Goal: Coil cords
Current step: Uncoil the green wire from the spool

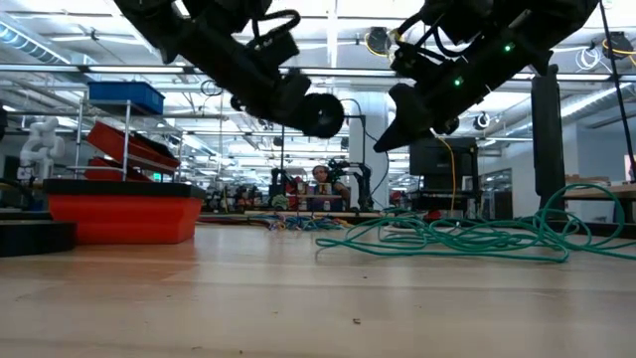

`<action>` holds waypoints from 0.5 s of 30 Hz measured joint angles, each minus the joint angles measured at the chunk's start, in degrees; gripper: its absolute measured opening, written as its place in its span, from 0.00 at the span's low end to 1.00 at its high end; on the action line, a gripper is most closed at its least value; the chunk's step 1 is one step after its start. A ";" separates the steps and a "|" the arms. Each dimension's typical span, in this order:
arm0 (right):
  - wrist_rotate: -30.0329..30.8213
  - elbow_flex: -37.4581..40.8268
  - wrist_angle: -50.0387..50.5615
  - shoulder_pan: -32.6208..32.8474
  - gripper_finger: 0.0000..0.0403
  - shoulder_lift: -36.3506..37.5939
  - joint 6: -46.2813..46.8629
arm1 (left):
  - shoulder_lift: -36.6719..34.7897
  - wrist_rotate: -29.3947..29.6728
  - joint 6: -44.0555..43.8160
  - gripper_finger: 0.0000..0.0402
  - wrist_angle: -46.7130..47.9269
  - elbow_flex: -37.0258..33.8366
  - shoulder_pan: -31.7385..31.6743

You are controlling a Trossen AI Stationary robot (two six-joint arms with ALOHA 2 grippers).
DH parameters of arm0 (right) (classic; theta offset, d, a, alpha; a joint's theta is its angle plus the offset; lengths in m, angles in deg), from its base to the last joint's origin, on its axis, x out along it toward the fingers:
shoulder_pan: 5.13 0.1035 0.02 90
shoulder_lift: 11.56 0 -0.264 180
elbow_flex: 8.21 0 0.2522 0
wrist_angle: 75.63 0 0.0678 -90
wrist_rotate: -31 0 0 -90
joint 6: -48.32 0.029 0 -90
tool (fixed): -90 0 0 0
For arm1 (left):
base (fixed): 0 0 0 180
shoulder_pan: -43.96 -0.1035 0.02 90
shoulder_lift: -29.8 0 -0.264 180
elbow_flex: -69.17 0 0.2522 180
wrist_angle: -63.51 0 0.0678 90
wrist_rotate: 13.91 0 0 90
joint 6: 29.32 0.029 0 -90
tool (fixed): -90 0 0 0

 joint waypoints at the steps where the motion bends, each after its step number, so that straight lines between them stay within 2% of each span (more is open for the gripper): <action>1: 0.02 0.00 -0.38 0.00 0.04 0.02 -0.22 | 0.00 0.70 0.02 0.01 0.68 -0.42 -0.21; 7: 0.09 0.00 -1.41 0.09 0.14 0.09 -0.41 | 0.01 1.83 -2.38 0.01 4.43 -3.86 -2.80; 15: 0.01 0.00 -3.32 0.09 0.31 0.11 -0.89 | 0.02 1.04 -7.95 0.01 4.18 -10.03 -6.12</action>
